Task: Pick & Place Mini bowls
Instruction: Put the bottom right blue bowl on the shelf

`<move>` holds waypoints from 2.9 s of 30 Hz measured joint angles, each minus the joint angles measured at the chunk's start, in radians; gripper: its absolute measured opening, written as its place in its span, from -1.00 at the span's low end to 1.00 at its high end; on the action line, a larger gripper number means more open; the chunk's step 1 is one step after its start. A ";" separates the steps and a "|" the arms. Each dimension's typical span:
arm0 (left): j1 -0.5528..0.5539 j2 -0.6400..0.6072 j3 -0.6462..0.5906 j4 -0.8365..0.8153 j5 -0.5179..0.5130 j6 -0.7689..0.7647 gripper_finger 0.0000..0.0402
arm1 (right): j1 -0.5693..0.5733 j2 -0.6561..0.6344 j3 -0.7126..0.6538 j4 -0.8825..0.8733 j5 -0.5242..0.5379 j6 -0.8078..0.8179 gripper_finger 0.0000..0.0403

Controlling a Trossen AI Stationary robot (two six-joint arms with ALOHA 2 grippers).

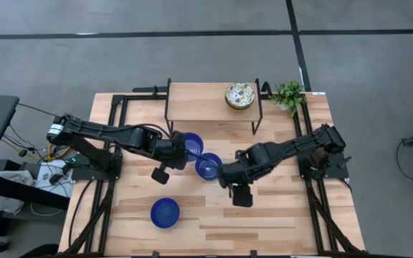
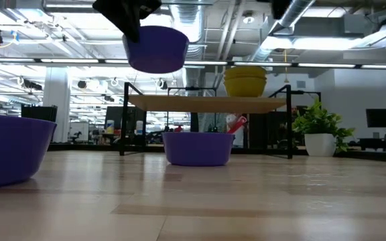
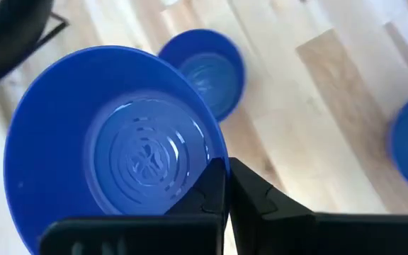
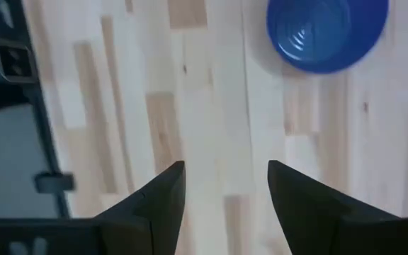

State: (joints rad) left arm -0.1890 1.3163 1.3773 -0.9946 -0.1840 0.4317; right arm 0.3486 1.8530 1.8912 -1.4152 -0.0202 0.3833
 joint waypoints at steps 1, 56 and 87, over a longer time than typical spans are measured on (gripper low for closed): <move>0.006 -0.007 0.000 0.000 -0.006 0.003 -0.99 | 0.017 0.000 0.000 -0.014 0.017 0.001 -0.05; 0.582 0.206 0.121 0.211 0.021 0.219 -0.99 | 0.101 -0.789 -0.835 0.621 0.253 0.166 -0.13; 0.587 0.215 0.120 0.266 -0.003 0.218 -0.62 | 0.065 -0.786 -0.835 0.646 0.253 0.166 -0.13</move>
State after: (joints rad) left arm 0.3985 1.5311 1.4971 -0.7283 -0.1875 0.6498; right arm 0.4135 1.0672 1.0565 -0.7689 0.2327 0.5497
